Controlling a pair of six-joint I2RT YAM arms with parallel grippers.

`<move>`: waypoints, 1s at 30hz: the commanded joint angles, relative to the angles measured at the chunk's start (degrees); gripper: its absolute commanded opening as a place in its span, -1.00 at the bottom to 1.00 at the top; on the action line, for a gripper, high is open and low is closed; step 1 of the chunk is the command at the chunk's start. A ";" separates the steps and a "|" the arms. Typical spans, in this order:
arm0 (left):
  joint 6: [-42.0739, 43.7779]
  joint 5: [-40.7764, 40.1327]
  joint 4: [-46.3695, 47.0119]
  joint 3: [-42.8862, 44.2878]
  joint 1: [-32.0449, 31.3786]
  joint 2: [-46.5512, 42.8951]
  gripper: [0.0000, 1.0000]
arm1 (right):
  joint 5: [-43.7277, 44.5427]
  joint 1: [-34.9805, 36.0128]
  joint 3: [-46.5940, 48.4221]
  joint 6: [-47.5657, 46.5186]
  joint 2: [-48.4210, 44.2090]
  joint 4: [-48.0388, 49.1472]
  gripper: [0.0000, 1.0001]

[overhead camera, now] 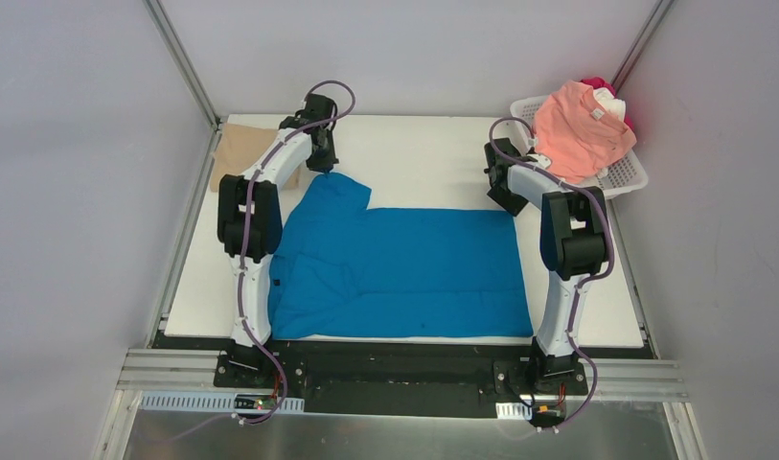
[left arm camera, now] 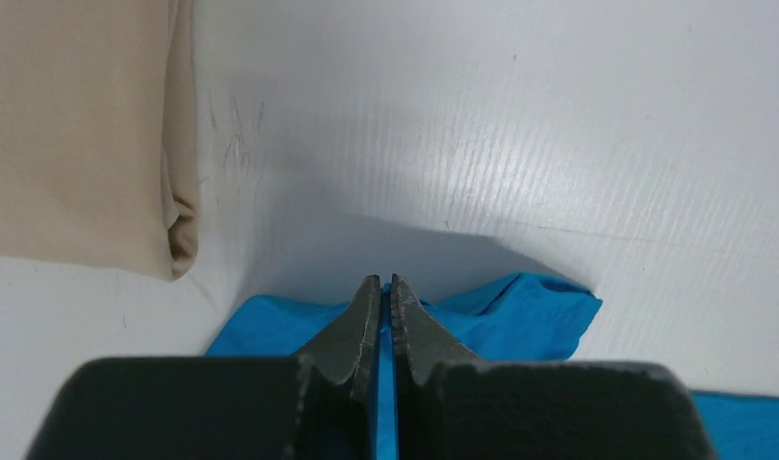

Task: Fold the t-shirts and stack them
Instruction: Grab the side of the flattened tshirt furthest away from the robot with both arms

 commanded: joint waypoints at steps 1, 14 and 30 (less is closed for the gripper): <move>-1.63 -0.36 0.89 -3.06 -0.93 -6.26 -1.00 | 0.82 0.00 -1.03 1.20 -1.86 -4.22 0.03; -3.46 -2.42 3.43 -13.33 -1.84 -14.63 -1.00 | 0.91 0.78 -3.96 0.88 -4.72 -3.09 -0.62; -7.90 -5.80 7.15 -36.81 -5.72 -35.25 -1.00 | 5.54 6.16 -12.99 -4.31 -18.97 -2.30 -1.00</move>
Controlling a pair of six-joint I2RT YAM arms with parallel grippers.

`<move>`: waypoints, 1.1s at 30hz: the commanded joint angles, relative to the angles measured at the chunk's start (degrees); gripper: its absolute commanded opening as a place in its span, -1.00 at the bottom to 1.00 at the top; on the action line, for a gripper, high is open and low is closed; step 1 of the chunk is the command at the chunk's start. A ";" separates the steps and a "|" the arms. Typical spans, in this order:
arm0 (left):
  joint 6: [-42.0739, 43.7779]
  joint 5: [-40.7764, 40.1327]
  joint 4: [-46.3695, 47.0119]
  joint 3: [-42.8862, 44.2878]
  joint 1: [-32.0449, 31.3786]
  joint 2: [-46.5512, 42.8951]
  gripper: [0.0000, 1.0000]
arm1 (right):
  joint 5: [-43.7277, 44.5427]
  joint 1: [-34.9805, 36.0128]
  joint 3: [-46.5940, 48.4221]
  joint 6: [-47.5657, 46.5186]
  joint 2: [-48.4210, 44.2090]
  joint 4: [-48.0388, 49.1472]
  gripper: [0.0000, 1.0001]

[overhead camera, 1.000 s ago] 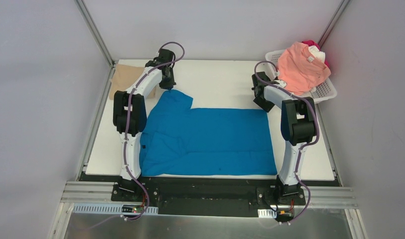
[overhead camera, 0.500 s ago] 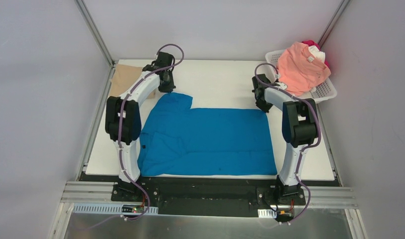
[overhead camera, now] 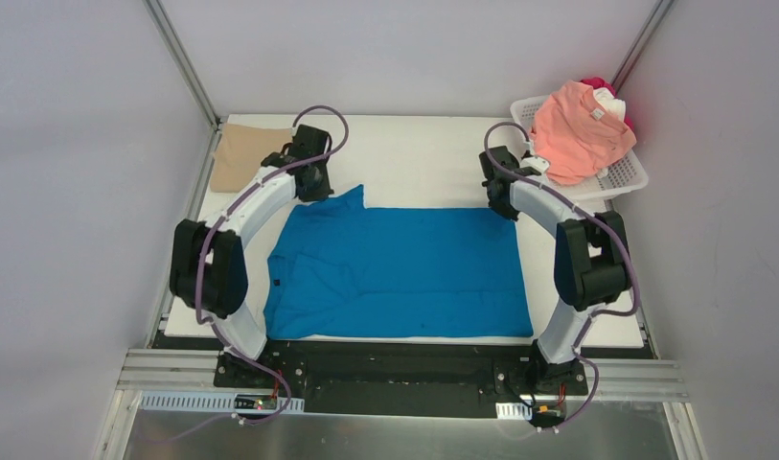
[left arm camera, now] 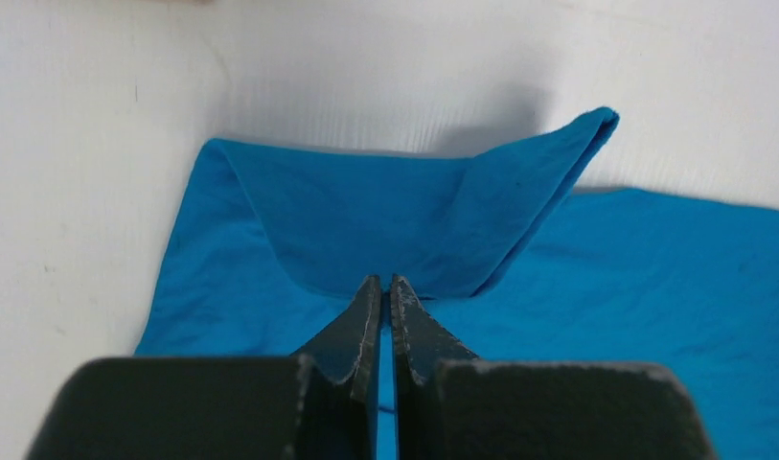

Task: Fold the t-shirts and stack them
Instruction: Grab the side of the flattened tshirt furthest away from the robot with both arms, then fold the other side of the tshirt into a rectangle

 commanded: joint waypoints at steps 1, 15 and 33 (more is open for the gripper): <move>-3.47 -4.11 1.16 -7.66 -1.98 -9.60 -1.00 | 3.79 1.80 -4.17 -1.43 -6.92 -1.40 -1.00; -12.99 -2.28 0.16 -32.64 -7.60 -39.81 -1.00 | 1.03 3.41 -15.42 -0.27 -23.54 -5.93 -1.00; -18.57 -1.06 -15.40 -33.04 -7.73 -59.17 -1.00 | 3.11 3.71 -14.59 -2.06 -29.06 -11.06 -1.00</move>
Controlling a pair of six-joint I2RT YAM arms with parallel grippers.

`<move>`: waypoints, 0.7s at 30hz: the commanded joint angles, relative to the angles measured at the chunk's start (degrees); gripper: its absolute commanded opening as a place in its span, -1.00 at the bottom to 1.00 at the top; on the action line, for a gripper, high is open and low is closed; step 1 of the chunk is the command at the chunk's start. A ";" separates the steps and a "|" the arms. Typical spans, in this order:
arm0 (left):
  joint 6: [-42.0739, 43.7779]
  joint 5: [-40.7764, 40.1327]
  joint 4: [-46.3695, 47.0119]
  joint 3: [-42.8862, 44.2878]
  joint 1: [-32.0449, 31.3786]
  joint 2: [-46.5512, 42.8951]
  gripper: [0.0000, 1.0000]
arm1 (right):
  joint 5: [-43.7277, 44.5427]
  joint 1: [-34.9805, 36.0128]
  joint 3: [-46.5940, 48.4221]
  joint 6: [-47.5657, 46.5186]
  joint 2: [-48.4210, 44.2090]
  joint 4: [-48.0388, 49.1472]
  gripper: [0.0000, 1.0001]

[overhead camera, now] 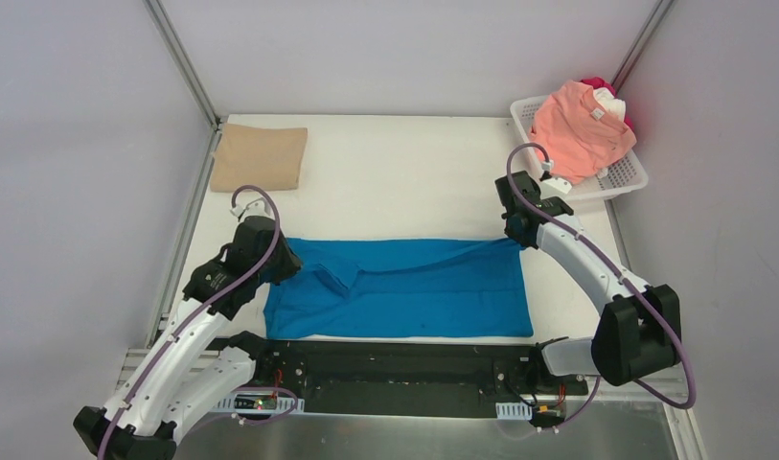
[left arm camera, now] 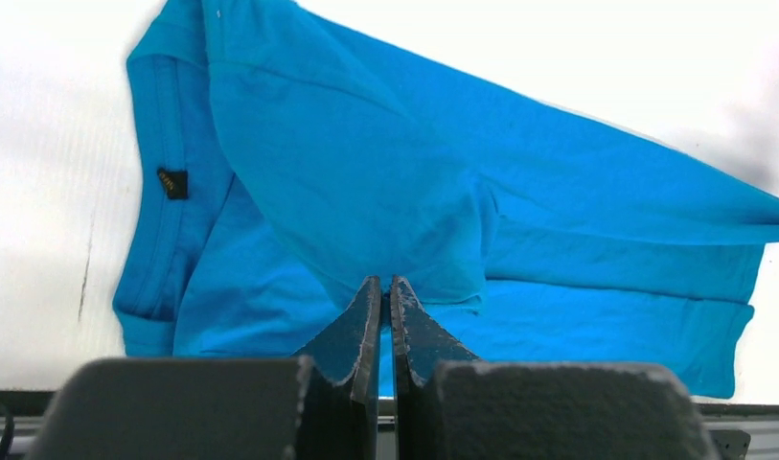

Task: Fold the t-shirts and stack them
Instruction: Fold the other side of the tshirt into a rectangle

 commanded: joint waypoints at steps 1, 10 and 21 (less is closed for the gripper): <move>-1.85 -0.37 -5.57 2.79 -0.15 -1.62 -1.00 | 1.85 0.20 0.81 -0.81 -2.42 -2.28 -1.00; -6.72 -0.15 -10.75 1.21 -0.14 -4.61 -1.00 | 0.33 0.21 0.84 -1.14 -2.56 -3.86 -0.98; -18.14 -2.78 -15.87 -5.17 -0.14 -5.05 -1.00 | -3.04 0.23 -6.19 0.22 -3.99 -4.23 -0.88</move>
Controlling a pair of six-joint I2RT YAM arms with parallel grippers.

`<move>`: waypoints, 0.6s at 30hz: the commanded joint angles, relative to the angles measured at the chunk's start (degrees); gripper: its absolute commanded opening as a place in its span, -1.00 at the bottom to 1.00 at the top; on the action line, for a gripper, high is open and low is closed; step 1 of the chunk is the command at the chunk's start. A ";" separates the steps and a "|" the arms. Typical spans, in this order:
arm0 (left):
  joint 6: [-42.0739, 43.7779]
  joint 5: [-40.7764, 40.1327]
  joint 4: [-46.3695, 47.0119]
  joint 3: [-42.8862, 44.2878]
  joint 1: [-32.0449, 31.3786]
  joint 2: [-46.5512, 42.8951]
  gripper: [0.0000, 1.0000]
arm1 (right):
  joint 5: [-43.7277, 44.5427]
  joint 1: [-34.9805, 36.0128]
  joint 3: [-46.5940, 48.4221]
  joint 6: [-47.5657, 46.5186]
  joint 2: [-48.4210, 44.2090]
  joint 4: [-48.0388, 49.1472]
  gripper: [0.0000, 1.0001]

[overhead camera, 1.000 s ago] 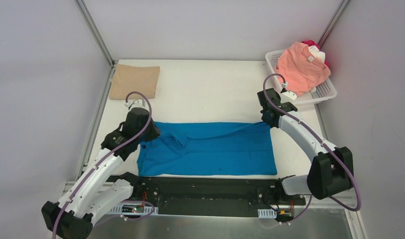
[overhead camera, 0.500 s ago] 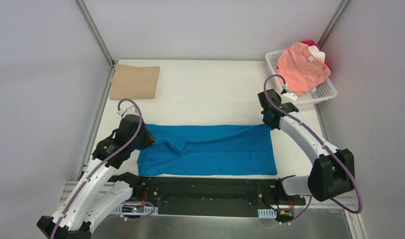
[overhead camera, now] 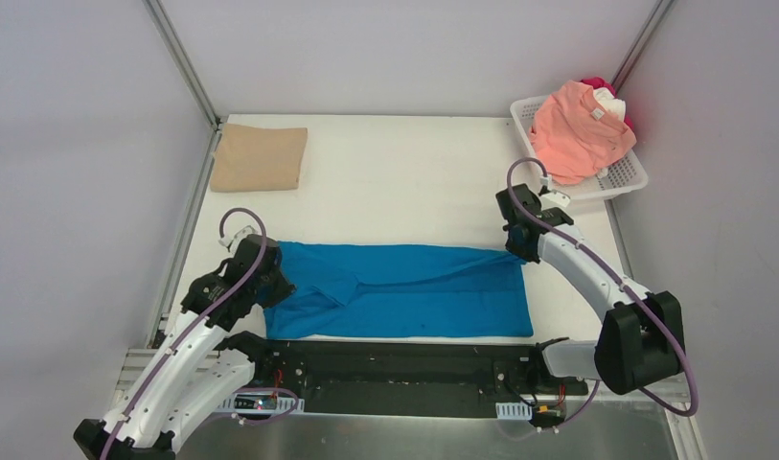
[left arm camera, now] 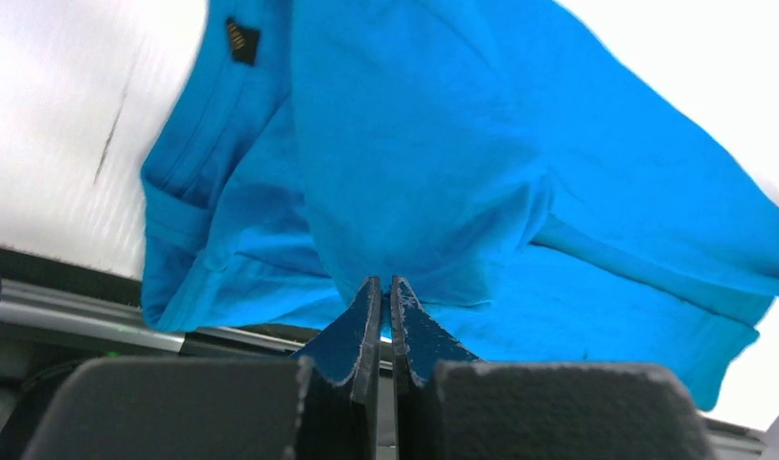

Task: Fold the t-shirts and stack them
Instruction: Fold the other side of the tshirt into a rectangle

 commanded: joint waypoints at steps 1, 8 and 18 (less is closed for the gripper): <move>-7.57 -3.62 -5.11 -2.26 -0.12 -0.02 -1.00 | -1.96 0.20 -2.43 0.94 -1.55 -2.75 -0.87; -12.19 -7.33 -11.95 -0.81 -0.17 0.75 -0.53 | -2.77 0.43 -3.92 7.01 -0.68 -10.94 -0.55; -5.22 -3.51 -10.41 5.65 -0.17 -2.94 0.98 | -2.48 0.42 -0.14 2.54 -10.90 -10.91 0.85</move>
